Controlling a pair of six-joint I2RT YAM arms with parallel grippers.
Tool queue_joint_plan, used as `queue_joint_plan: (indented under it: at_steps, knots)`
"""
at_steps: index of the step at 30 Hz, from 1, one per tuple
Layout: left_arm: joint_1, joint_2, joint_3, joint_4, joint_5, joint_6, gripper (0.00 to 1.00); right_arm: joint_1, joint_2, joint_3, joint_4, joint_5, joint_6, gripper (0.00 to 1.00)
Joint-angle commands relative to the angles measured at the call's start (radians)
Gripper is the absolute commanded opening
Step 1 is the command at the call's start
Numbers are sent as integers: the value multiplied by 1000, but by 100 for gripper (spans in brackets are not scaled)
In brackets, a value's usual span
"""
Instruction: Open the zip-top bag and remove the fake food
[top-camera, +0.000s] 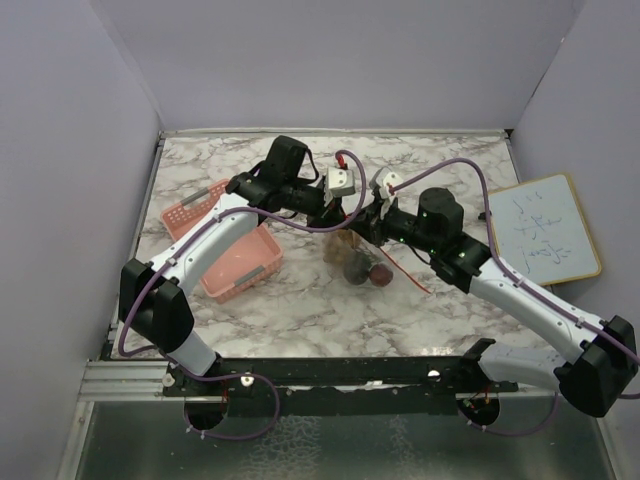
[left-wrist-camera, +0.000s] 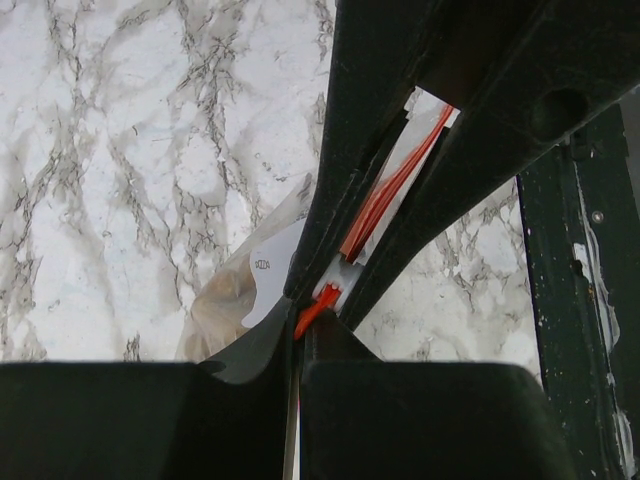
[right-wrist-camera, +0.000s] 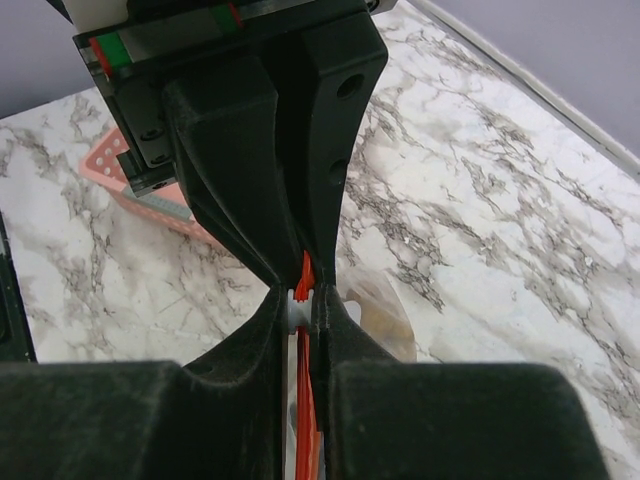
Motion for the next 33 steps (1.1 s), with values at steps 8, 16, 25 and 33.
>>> queue_joint_plan:
  at_steps: [8,16,25,33]
  knots:
    - [55,-46,-55,168,38,-93,0,0,-140,-58,-44,165,23,1]
    - [111,-51,-81,299,-30,-205,0,0,-231,-116,-118,209,59,1]
    - [219,-39,-203,567,-166,-392,0,0,-334,-117,-240,228,101,1]
    - [308,-6,-209,791,-321,-578,0,-1,-432,-120,-321,196,125,1]
